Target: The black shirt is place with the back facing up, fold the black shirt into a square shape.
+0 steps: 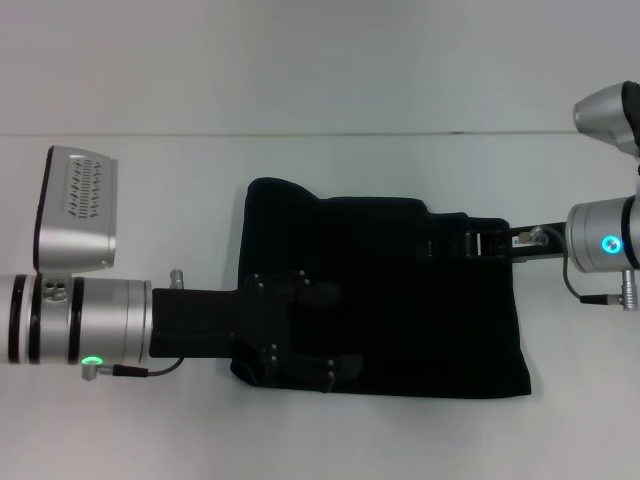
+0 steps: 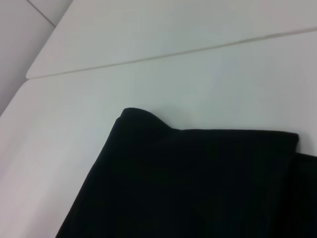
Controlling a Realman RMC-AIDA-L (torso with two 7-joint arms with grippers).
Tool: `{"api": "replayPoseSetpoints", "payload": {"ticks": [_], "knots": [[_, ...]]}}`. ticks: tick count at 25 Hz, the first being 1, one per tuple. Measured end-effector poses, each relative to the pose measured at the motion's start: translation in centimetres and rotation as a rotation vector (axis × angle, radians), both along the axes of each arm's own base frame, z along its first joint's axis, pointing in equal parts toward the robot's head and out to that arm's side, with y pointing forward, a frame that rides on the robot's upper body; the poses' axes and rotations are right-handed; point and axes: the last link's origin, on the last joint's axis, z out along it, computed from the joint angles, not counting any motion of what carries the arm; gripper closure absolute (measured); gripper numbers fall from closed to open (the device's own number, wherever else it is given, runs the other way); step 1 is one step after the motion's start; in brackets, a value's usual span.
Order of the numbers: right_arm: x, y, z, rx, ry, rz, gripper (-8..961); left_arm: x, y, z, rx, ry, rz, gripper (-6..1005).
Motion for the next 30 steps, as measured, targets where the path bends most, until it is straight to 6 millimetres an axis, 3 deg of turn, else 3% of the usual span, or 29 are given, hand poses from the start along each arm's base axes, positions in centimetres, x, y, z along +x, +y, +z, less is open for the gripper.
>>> {"api": "replayPoseSetpoints", "payload": {"ticks": [8, 30], "knots": [[0.5, -0.4, -0.2, -0.047, -0.022, -0.026, 332, 0.1, 0.0, -0.1, -0.005, -0.003, 0.002, 66], [-2.4, -1.2, -1.7, -0.160, 0.035, 0.029, 332, 0.0, 0.1, -0.3, -0.002, -0.002, 0.010, 66]]}}
